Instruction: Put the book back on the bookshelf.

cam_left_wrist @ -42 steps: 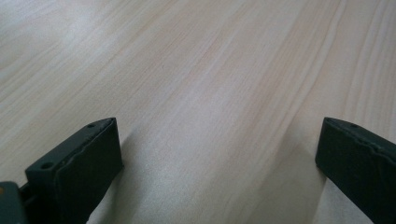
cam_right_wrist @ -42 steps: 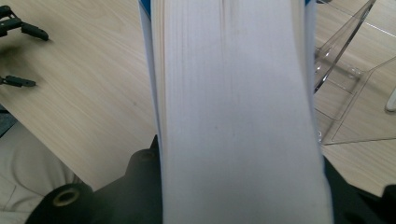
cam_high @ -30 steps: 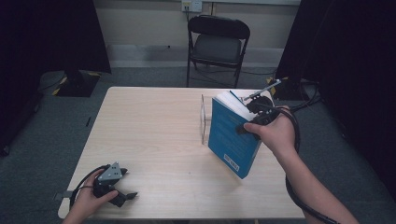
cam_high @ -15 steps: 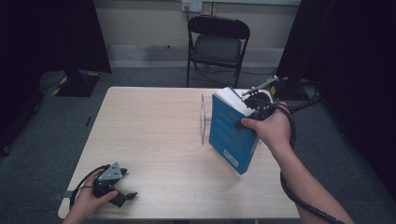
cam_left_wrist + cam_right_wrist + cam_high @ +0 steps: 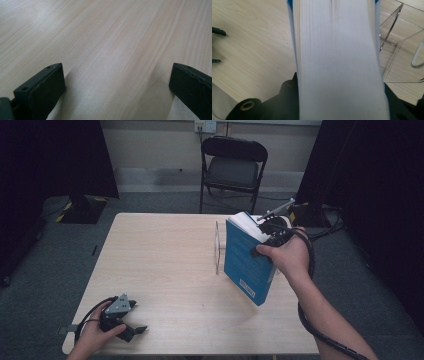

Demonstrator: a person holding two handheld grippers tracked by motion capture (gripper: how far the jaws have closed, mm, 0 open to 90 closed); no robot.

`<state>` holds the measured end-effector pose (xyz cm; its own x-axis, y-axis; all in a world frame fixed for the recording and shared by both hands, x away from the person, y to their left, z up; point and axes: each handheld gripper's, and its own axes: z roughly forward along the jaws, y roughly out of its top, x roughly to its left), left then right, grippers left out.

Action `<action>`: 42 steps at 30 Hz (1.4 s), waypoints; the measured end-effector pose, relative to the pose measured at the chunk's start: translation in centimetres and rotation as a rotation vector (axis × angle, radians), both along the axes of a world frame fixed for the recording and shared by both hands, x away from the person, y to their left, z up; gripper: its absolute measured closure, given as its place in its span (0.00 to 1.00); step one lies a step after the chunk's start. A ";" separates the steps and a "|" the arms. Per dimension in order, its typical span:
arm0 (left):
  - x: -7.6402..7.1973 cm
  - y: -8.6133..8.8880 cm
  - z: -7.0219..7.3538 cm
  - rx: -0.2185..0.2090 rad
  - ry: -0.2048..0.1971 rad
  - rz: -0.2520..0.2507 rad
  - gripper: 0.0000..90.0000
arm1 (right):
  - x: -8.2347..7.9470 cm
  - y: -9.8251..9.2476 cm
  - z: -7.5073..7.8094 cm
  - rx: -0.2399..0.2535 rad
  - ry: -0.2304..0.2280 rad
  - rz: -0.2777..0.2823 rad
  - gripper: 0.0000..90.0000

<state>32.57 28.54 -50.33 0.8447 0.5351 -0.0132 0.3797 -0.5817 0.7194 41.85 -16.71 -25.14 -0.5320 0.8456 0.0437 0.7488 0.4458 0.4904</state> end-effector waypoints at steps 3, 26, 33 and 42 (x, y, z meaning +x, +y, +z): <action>0.0 0.0 0.0 0.002 -0.002 -0.001 0.00 | -0.2 0.0 0.0 0.003 0.002 0.004 0.69; 0.0 0.0 0.0 -0.004 0.005 0.001 0.00 | 0.4 0.8 -1.0 0.009 0.016 0.018 0.69; 0.0 0.0 0.0 -0.003 0.004 0.001 0.00 | 0.8 1.3 -1.1 0.008 0.020 0.003 0.69; 0.0 0.0 0.0 -0.003 0.005 0.001 0.00 | 1.5 1.8 -1.1 0.014 0.011 -0.032 0.69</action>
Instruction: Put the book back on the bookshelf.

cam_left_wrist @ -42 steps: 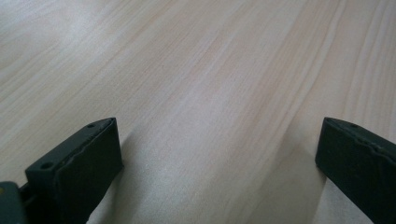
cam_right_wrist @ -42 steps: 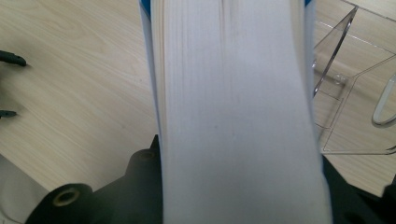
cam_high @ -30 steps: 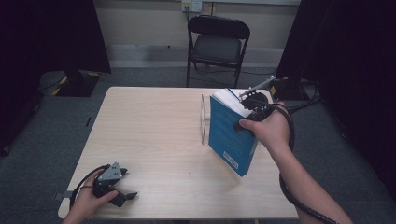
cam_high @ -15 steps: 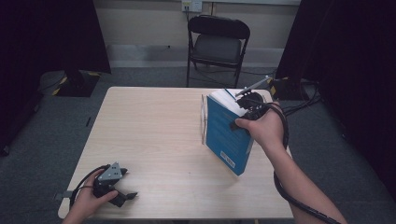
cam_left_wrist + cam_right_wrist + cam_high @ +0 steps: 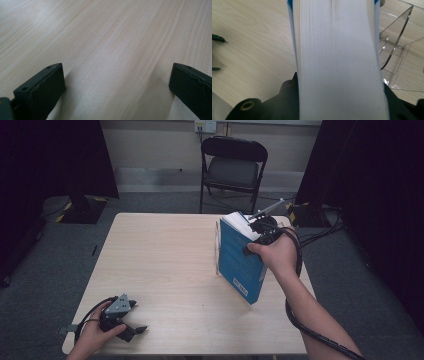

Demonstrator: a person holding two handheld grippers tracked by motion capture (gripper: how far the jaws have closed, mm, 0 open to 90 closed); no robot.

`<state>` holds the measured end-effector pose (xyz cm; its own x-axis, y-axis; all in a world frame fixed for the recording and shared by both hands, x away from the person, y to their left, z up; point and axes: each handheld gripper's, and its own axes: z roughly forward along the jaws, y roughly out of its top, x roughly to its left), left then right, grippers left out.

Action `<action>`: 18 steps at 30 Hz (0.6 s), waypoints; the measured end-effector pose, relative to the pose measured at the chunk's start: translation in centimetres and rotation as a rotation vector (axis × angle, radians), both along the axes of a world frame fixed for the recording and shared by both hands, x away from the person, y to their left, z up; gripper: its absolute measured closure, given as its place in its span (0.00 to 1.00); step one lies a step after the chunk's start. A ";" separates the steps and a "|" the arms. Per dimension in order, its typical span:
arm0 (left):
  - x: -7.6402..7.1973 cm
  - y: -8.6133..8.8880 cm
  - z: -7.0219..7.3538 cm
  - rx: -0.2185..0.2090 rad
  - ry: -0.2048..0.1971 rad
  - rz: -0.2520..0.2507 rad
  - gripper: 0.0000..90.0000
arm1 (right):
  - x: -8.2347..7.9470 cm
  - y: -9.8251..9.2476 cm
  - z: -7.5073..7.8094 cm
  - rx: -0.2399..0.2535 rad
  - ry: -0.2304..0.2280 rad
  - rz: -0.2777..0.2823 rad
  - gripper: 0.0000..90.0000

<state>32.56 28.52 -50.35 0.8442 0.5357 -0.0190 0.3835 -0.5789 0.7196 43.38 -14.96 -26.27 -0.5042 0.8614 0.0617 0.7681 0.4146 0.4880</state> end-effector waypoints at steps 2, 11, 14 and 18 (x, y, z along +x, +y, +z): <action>0.0 0.0 0.0 0.000 0.000 0.000 0.00 | 0.1 0.1 0.0 0.001 -0.004 -0.005 0.69; 0.0 0.0 0.0 0.004 -0.004 -0.002 0.00 | 0.7 0.3 0.2 0.005 -0.019 -0.031 0.69; 0.0 0.0 0.0 0.006 -0.008 -0.004 0.00 | 0.9 0.4 0.2 0.005 -0.031 -0.040 0.69; 0.0 0.0 0.0 0.007 -0.009 -0.004 0.00 | 1.2 0.6 0.4 0.014 -0.034 -0.050 0.69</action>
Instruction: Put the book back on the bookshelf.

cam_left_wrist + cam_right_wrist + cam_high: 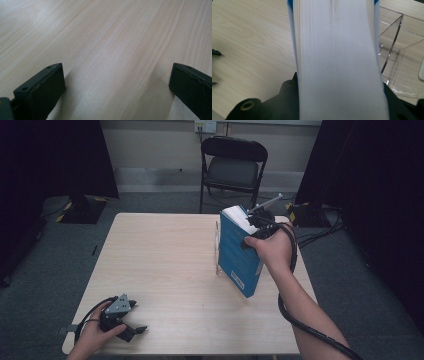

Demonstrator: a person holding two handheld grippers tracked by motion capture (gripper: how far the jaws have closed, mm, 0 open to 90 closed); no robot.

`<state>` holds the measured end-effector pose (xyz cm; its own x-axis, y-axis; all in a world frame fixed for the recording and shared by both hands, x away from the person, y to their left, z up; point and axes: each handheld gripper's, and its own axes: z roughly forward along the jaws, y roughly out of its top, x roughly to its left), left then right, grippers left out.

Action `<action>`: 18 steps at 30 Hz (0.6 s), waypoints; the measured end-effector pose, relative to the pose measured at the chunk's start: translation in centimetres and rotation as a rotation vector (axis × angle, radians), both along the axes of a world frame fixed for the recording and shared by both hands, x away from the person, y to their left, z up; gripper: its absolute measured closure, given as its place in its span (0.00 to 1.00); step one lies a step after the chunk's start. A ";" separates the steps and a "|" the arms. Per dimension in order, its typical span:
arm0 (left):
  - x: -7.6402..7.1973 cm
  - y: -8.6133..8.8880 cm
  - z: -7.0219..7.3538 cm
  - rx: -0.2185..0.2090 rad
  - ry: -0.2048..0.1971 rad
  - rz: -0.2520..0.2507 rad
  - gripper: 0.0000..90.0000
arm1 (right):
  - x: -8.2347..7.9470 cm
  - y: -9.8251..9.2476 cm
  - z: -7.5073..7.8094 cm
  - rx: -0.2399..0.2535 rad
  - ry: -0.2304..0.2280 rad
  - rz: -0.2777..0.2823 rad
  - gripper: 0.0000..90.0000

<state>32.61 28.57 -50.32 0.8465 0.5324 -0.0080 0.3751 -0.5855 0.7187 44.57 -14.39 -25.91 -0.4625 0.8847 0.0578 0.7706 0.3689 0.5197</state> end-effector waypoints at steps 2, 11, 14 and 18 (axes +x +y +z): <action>0.0 0.0 0.0 -0.003 0.004 0.002 0.00 | 0.1 0.1 0.1 -0.002 0.000 -0.009 0.69; 0.0 0.0 0.0 -0.008 0.009 0.003 0.00 | 0.4 0.2 0.0 0.001 0.000 -0.023 0.69; 0.0 0.0 0.0 -0.007 0.009 0.002 0.00 | 0.3 0.3 0.1 -0.007 0.001 -0.020 0.69; 0.0 0.0 0.0 -0.008 0.009 0.002 0.00 | 0.3 0.2 0.1 -0.001 0.004 -0.033 0.69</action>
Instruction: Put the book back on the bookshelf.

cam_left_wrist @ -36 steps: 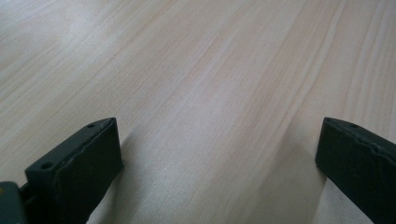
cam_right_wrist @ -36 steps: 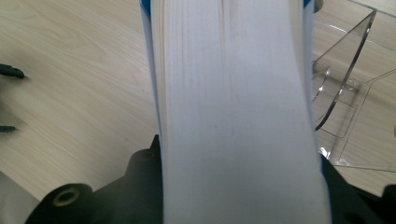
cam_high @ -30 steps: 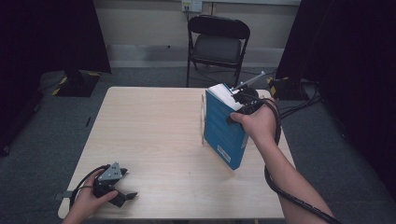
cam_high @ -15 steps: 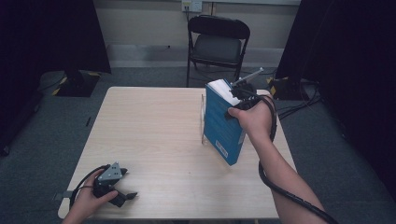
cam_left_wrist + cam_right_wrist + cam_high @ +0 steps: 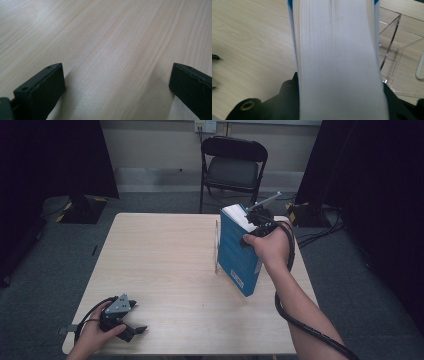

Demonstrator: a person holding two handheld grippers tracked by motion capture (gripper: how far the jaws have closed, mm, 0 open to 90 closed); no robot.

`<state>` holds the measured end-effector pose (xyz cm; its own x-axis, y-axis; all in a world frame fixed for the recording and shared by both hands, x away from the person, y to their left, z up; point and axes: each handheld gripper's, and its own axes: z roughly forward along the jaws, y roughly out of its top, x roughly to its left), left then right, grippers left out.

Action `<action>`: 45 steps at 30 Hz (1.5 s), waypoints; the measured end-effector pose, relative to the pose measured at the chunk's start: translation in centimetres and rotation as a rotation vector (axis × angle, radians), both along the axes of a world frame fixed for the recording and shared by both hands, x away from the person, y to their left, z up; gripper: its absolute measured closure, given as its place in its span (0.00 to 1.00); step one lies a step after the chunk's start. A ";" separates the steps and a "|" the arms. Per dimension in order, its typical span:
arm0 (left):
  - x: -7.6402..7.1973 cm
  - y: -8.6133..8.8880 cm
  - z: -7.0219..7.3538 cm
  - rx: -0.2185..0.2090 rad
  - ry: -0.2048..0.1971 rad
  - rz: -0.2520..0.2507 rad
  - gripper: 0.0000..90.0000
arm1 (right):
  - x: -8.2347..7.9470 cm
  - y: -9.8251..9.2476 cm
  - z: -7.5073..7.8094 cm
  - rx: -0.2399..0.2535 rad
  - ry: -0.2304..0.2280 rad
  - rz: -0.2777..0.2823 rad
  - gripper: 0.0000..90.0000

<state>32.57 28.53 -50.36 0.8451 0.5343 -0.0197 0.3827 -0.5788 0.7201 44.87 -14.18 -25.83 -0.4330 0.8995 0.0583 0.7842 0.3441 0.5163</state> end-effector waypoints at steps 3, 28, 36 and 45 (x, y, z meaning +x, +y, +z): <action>0.0 0.0 0.0 0.000 0.000 0.000 0.00 | 0.0 -0.2 -0.1 -0.004 -0.004 -0.002 0.69; 0.1 0.0 0.0 0.002 -0.002 -0.006 0.00 | 1.1 0.4 0.1 0.013 -0.023 -0.093 0.69; 0.1 0.0 0.0 0.002 -0.001 -0.006 0.00 | 1.6 0.7 0.0 0.026 -0.032 -0.119 0.69; 0.1 0.0 0.0 0.002 -0.001 -0.006 0.00 | 2.2 1.4 -0.2 0.021 -0.031 -0.148 0.69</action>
<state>32.62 28.54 -50.35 0.8482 0.5294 -0.0172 0.3783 -0.5826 0.7194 47.10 -12.80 -26.03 -0.2977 0.9523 0.0663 0.8093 0.2150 0.5467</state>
